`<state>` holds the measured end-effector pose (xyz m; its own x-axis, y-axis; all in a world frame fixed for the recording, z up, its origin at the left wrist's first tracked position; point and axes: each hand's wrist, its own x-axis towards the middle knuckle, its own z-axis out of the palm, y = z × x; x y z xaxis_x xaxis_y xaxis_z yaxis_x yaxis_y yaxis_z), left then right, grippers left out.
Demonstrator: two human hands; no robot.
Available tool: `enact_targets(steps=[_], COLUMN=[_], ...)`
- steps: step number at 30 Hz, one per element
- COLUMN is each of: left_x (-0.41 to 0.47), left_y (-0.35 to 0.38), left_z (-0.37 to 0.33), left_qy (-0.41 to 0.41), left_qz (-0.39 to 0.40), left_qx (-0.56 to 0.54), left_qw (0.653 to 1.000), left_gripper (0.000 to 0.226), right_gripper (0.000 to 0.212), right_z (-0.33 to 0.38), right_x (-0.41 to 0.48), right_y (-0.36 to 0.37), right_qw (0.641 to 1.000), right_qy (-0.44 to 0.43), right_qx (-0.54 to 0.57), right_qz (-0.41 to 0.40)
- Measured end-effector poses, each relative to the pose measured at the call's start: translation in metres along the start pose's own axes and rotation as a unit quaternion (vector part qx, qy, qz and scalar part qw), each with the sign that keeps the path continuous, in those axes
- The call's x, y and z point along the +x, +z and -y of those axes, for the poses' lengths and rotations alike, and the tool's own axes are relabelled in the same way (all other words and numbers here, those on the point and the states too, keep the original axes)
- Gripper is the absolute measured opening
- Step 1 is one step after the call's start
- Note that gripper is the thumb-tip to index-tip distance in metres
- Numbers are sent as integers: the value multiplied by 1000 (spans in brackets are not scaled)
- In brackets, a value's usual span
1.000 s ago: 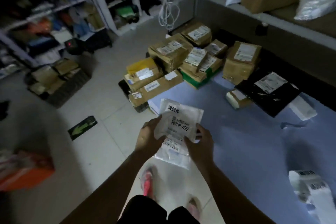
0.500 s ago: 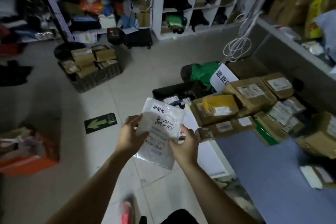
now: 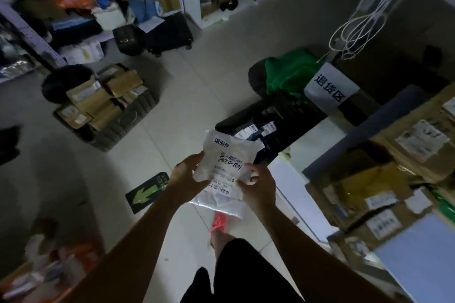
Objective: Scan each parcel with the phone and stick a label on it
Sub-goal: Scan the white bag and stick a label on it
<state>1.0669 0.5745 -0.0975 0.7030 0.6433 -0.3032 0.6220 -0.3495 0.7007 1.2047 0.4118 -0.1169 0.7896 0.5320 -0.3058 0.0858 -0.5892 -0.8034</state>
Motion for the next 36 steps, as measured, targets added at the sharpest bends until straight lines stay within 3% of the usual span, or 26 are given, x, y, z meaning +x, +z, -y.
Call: enact_targets(steps=[6, 10, 14, 21, 28, 36], left_x=[139, 228, 335, 489, 618, 705], left_y=[-23, -16, 12, 102, 254, 415], left_z=[-12, -22, -26, -15, 34, 107], left_qy=[47, 89, 119, 158, 201, 230], left_qz=[99, 170, 265, 383, 376, 346], left_qx=[42, 45, 69, 129, 172, 205], left_qw=[993, 980, 954, 901, 888, 886], left_gripper=[77, 90, 91, 94, 76, 72], right_gripper=[48, 53, 67, 69, 46, 61], right_z=[13, 16, -4, -67, -218, -367], right_x=[108, 175, 244, 356, 493, 601], right_y=[19, 15, 21, 48, 88, 123], right_qw=[997, 989, 976, 931, 917, 913], right_qy=[70, 133, 191, 295, 330, 343], right_qx=[-7, -5, 22, 93, 61, 27], right_qz=[-32, -66, -103, -195, -215, -220])
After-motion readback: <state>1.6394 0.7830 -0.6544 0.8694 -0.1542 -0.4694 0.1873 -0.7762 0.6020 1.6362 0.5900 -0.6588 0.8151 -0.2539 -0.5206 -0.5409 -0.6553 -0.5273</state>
